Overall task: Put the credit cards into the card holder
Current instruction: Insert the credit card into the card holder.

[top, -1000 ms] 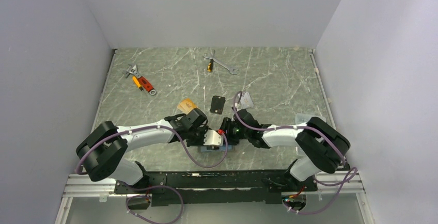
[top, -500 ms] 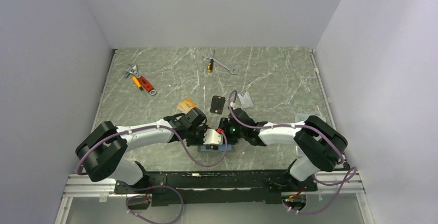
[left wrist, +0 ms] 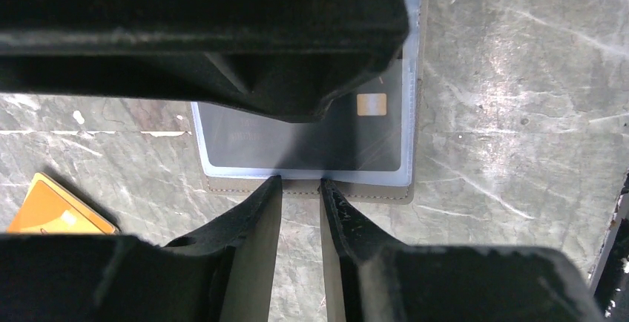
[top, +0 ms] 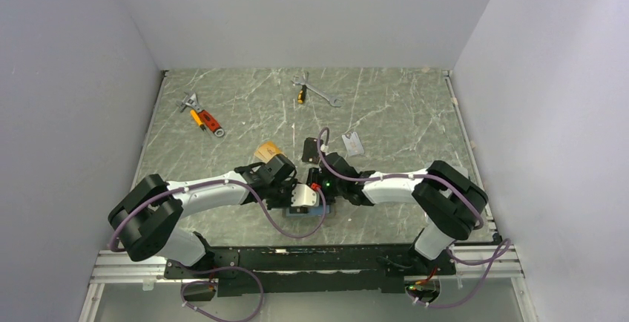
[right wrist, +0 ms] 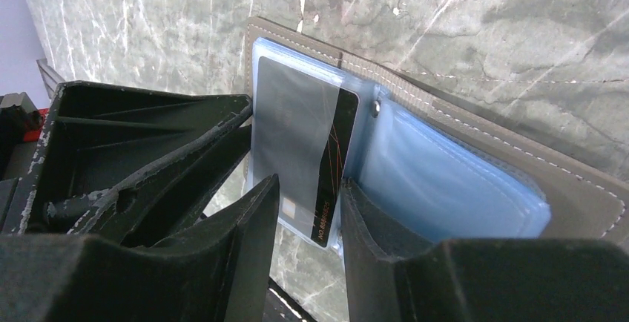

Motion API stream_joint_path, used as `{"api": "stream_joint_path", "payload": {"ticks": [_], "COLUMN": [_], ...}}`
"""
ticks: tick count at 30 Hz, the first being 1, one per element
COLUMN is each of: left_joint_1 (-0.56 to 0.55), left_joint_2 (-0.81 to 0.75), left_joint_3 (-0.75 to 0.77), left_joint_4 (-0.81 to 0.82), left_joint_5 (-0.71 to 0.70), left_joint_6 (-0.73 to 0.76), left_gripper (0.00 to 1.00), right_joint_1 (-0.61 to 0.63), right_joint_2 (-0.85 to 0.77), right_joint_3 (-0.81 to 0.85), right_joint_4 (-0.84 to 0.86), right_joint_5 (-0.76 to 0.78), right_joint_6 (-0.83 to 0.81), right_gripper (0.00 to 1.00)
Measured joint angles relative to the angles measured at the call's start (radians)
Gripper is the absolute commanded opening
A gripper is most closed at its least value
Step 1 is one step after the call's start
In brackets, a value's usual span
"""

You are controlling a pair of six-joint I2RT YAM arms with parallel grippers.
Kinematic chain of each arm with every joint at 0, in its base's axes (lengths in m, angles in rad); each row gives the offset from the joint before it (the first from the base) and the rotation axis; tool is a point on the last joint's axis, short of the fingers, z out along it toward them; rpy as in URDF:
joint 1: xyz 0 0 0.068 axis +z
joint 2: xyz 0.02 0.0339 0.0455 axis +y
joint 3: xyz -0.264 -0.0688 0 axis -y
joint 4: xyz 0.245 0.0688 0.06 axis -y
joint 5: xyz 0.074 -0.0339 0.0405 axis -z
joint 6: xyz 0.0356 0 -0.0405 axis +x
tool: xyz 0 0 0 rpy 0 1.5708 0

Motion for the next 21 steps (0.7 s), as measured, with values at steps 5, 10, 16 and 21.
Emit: {"api": "stream_joint_path", "payload": {"ticks": [5,10,16,21], "left_joint_1": [0.000,0.001,0.009,0.013], "left_joint_2": [0.000,-0.003,-0.018,-0.023], "left_joint_3": [0.000,0.000,0.000,0.000], "left_joint_4": [-0.001,-0.006,-0.006,-0.006], "left_joint_5": [-0.003,-0.011,-0.010,-0.010], "left_joint_6": [-0.003,-0.004,-0.005,-0.006], "left_gripper": [0.31,0.31,0.31,0.31], "right_joint_1": [0.002,0.000,-0.012,-0.018], "right_joint_2": [0.005,0.005,-0.029,-0.043], "right_joint_3": [0.005,0.001,-0.019,-0.025], "right_joint_4": [-0.002,-0.003,-0.003,-0.004], "right_joint_5": [-0.002,-0.006,-0.027,-0.039], "right_joint_6": [-0.008,-0.015,-0.015,-0.016], "right_gripper": [0.31,0.30,0.29,0.10]}}
